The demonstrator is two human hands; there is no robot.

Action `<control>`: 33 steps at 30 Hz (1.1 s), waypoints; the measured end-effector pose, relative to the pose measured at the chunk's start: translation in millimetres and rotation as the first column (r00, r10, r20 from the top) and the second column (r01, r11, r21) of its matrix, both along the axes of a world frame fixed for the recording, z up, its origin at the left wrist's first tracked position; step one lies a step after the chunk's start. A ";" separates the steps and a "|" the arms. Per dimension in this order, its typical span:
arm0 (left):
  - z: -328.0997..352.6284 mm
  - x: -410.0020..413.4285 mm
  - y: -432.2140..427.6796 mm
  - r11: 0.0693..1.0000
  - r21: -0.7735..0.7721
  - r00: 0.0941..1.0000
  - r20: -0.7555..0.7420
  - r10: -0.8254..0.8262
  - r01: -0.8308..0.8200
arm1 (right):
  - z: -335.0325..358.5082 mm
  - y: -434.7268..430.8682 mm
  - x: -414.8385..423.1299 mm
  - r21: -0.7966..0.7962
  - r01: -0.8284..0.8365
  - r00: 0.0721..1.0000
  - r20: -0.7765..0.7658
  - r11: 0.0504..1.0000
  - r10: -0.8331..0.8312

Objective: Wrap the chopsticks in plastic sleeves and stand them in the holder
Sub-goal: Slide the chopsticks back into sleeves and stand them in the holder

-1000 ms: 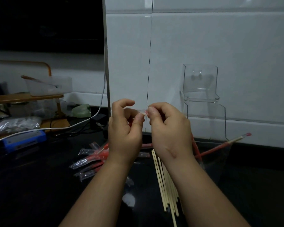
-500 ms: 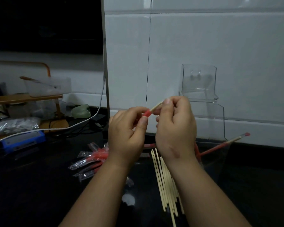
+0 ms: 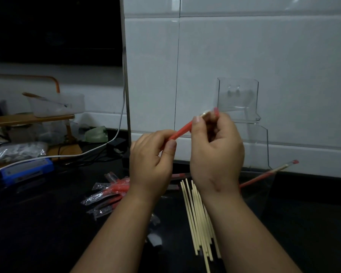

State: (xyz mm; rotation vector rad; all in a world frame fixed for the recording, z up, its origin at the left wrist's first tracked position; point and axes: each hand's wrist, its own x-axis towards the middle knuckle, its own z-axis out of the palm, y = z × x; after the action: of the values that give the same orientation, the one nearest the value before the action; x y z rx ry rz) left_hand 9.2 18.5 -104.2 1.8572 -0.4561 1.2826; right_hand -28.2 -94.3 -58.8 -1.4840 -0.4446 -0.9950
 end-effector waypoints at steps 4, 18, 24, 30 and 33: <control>-0.5 -1.1 -0.8 0.999 -0.036 1.000 -0.009 0.004 -0.004 | 3.5 -4.7 -1.1 0.094 -0.027 0.999 0.030 0.995 0.024; -1.4 -6.5 -9.4 0.990 -0.103 0.995 -0.018 -0.095 0.093 | 2.0 -1.3 -2.5 -0.275 0.030 0.999 0.032 0.961 -0.022; -4.8 -0.3 -5.9 0.975 -0.211 0.987 -0.126 -0.095 0.066 | 11.2 -17.3 1.5 0.022 0.241 0.938 0.250 0.970 -0.239; -6.2 5.3 -5.2 0.977 -0.211 0.976 -0.212 -0.042 -0.004 | 14.5 -26.5 5.8 0.135 0.320 0.870 0.350 0.938 -0.347; -7.7 6.5 -3.1 0.982 -0.184 0.946 -0.323 -0.015 -0.047 | 15.2 -31.3 9.0 0.179 0.356 0.835 0.379 0.917 -0.398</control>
State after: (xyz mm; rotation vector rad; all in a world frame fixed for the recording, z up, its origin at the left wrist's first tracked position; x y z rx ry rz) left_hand 15.7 15.3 -111.9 1.8647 -0.1374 0.9674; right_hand -19.2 -125.6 -43.6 -1.2925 -0.3939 -1.6404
